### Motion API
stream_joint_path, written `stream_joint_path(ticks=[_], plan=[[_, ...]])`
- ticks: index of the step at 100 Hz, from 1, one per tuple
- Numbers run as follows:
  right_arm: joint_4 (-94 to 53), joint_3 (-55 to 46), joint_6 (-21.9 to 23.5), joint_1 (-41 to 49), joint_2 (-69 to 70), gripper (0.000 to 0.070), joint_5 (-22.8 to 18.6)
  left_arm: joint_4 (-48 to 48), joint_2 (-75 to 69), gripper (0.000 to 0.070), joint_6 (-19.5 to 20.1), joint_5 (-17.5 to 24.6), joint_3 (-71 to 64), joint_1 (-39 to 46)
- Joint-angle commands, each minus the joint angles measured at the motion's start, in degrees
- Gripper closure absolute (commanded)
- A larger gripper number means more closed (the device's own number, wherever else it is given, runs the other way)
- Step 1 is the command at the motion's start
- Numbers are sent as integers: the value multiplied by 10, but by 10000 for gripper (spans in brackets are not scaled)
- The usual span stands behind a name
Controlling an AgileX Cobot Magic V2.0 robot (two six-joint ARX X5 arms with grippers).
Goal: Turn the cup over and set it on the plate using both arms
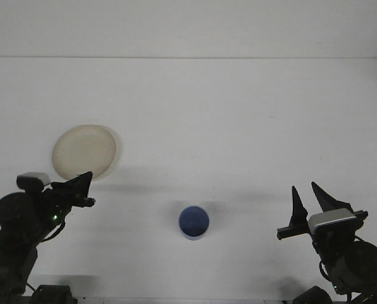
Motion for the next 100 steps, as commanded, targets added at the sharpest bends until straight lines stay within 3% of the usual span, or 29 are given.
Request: stream_joint_path(ticks=[1, 12, 18, 51, 70, 100], plan=[[6, -20, 10, 2, -18, 411, 5, -25, 56, 606, 63, 29, 47, -11], [-4, -47, 10, 2, -43, 411, 5, -68, 131, 273, 84, 73, 110, -42], [-10, -56, 10, 2, -50, 411, 6, -90, 164, 195, 88, 91, 140, -63], [-39, -59, -5, 2, -49, 412, 5, -256, 324, 195, 134, 97, 282, -217], [-41, -59, -5, 2, -49, 411, 5, -302, 402, 195, 143, 47, 322, -305], [-43, -59, -5, 2, -49, 411, 5, -285, 494, 195, 139, -26, 325, -395]])
